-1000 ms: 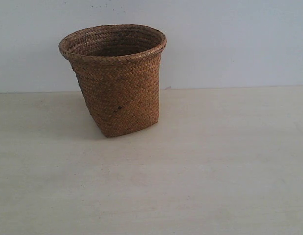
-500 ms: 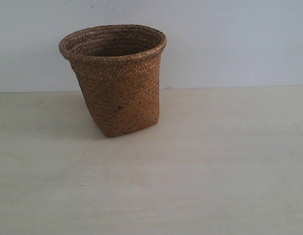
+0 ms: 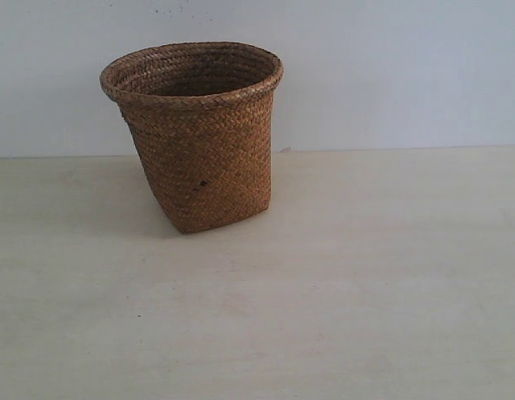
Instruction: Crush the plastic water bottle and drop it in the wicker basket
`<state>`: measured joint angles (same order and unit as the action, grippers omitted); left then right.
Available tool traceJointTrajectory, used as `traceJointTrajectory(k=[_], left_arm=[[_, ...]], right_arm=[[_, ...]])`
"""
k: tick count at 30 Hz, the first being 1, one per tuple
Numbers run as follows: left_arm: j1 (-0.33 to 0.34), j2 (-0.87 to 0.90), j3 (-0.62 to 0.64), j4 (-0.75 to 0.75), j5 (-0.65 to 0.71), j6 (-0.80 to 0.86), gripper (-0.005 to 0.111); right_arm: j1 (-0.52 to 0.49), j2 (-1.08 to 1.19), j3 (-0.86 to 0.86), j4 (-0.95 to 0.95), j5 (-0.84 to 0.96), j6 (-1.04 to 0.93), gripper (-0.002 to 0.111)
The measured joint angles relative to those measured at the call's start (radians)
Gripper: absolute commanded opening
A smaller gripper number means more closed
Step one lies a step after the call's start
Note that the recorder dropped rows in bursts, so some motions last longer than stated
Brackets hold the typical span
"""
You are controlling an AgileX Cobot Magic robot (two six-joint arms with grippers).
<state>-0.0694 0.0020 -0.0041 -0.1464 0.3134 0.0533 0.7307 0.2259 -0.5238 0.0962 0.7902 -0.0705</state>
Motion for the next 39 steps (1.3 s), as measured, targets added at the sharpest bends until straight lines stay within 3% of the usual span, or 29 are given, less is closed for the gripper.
traceJointTrajectory(k=[16,22,28,33,39], left_arm=[[0.000,0.000,0.000,0.000,0.000,0.000,0.004],[0.000,0.000,0.000,0.000,0.000,0.000,0.004],[0.000,0.000,0.000,0.000,0.000,0.000,0.004],[0.000,0.000,0.000,0.000,0.000,0.000,0.004],[0.000,0.000,0.000,0.000,0.000,0.000,0.004]], right_arm=[[0.000,0.000,0.000,0.000,-0.007,0.000,0.000],[-0.016,0.000,0.007,0.000,-0.182,-0.032,0.000],[-0.169,-0.004,0.141,0.000,-0.523,-0.182,0.000],[-0.343,-0.004,0.310,0.000,-0.790,-0.164,0.000],[-0.582,-0.004,0.439,0.000,-0.889,-0.041,0.000]])
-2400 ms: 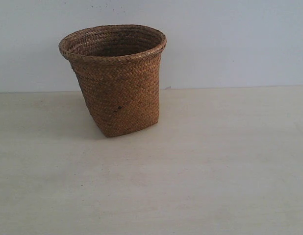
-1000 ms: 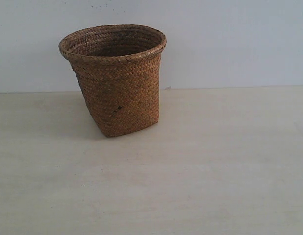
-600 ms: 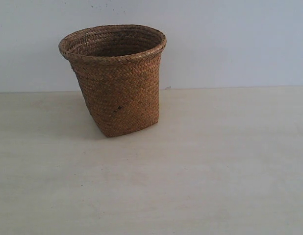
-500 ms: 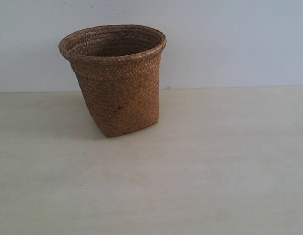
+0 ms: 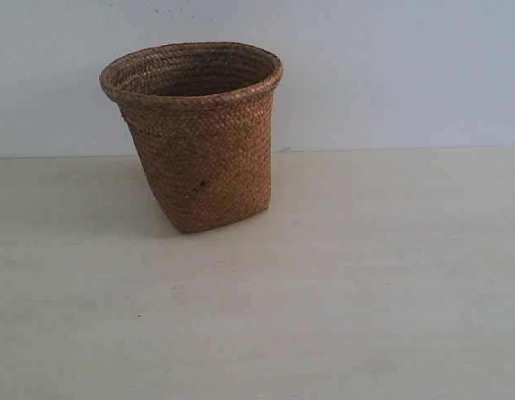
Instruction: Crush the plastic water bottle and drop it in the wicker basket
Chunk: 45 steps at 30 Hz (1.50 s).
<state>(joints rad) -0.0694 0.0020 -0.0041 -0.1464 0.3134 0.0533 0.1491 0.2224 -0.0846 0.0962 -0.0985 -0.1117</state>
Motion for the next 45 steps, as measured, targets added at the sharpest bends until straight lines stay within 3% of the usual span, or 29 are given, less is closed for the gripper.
traceJointTrajectory(k=[3,9,22,35,45], left_arm=[[0.000,0.000,0.000,0.000,0.000,0.000,0.004],[0.000,0.000,0.000,0.000,0.000,0.000,0.004],[0.000,0.000,0.000,0.000,0.000,0.000,0.004],[0.000,0.000,0.000,0.000,0.000,0.000,0.004],[0.000,0.000,0.000,0.000,0.000,0.000,0.004]], right_arm=[[-0.086,-0.009,0.019,0.002,0.003,0.038,0.000],[-0.160,-0.131,0.023,0.004,0.051,0.046,0.000],[-0.163,-0.216,0.023,0.004,0.368,0.046,0.000],[-0.156,-0.217,0.080,0.008,0.313,0.046,0.000],[-0.052,-0.217,0.080,0.008,0.428,0.026,0.000]])
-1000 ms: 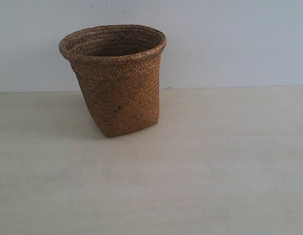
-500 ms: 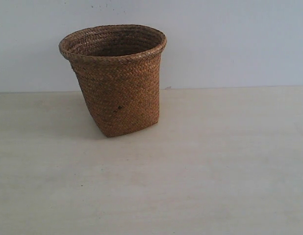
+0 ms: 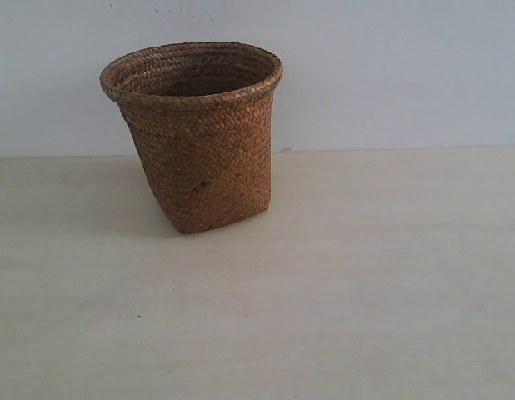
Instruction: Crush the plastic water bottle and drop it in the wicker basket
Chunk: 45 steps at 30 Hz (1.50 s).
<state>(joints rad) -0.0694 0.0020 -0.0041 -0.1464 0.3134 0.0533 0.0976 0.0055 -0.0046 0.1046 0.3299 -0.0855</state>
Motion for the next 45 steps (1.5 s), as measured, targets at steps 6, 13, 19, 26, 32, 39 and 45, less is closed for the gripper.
traceJointTrajectory(k=[6,13,19,26,32,39,45], left_arm=[[0.000,0.000,0.000,0.000,0.000,0.000,0.004],[0.000,0.000,0.000,0.000,0.000,0.000,0.004],[0.000,0.000,0.000,0.000,0.000,0.000,0.004],[0.000,0.000,0.000,0.000,0.000,0.000,0.004],[0.000,0.000,0.000,0.000,0.000,0.000,0.004],[0.000,0.000,0.000,0.000,0.000,0.000,0.004],[0.000,0.000,0.000,0.000,0.000,0.000,0.004]], right_arm=[[-0.013,0.000,0.000,0.000,0.007,-0.015,0.000],[-0.026,0.000,0.000,0.000,0.008,-0.037,0.000],[-0.026,0.000,0.000,0.000,0.008,-0.018,0.000],[-0.026,0.000,0.000,-0.053,0.008,0.109,0.000],[-0.026,0.000,0.000,-0.078,0.010,0.085,0.000],[-0.026,0.000,0.000,-0.080,0.012,0.060,0.000],[-0.026,0.000,0.000,-0.080,0.012,0.060,0.000]])
